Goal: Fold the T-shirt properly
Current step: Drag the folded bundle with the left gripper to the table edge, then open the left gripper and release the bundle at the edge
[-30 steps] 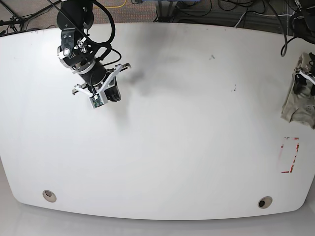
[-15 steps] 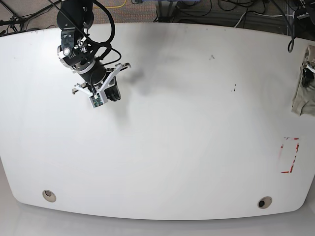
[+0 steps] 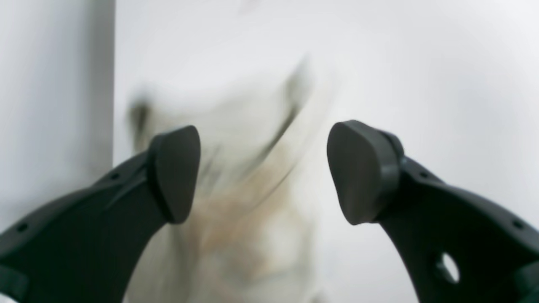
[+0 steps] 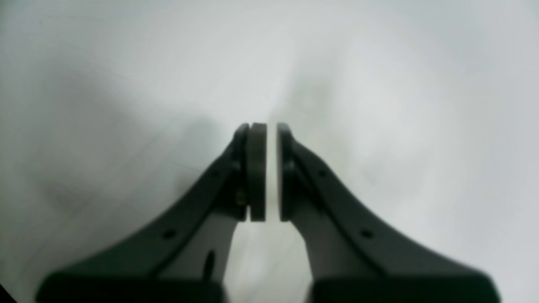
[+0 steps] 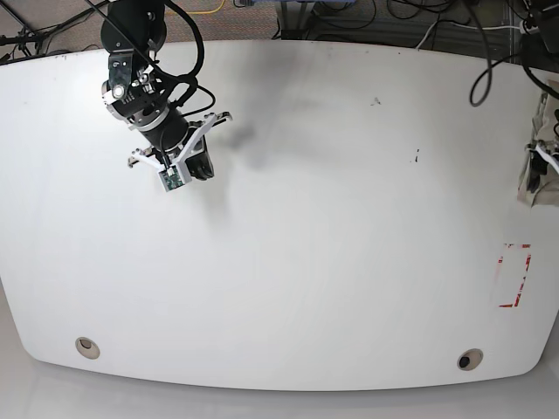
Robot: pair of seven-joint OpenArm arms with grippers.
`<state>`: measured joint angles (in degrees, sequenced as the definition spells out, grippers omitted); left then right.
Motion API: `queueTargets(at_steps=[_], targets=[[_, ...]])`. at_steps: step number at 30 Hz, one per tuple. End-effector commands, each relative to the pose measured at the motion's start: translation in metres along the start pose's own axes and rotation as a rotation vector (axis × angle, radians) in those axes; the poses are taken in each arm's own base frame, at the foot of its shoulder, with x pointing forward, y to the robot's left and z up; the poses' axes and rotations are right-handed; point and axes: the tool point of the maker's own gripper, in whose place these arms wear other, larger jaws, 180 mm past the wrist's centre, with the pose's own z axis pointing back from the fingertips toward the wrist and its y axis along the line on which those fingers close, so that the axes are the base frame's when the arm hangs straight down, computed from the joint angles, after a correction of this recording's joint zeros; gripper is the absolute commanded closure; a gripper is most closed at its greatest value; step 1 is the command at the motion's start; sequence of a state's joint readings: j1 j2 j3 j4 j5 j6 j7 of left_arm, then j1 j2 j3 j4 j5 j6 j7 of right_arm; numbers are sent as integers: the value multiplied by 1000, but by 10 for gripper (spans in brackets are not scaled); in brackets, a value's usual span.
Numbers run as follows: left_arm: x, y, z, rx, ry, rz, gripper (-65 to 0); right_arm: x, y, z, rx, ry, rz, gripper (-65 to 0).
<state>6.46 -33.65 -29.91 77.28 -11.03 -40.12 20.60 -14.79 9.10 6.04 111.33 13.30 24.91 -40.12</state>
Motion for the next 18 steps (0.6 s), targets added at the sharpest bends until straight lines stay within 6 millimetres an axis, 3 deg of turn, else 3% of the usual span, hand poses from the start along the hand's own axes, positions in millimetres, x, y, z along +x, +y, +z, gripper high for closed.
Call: queueTargets(at_steps=[1, 4, 9, 18], targets=[[40, -4, 8, 19, -71, -73, -464, 19, -5, 3, -10, -62, 20, -43], [58, -18, 8, 52, -106, -96, -464, 26, -10, 4, -17, -92, 38, -43], [78, -68, -2, 54, -153, -135, -464, 39, -16, 9, -25, -171, 63, -43], [107, -156, -8, 5, -239, -130, -464, 30, -40, 8, -111, -255, 102, -43]])
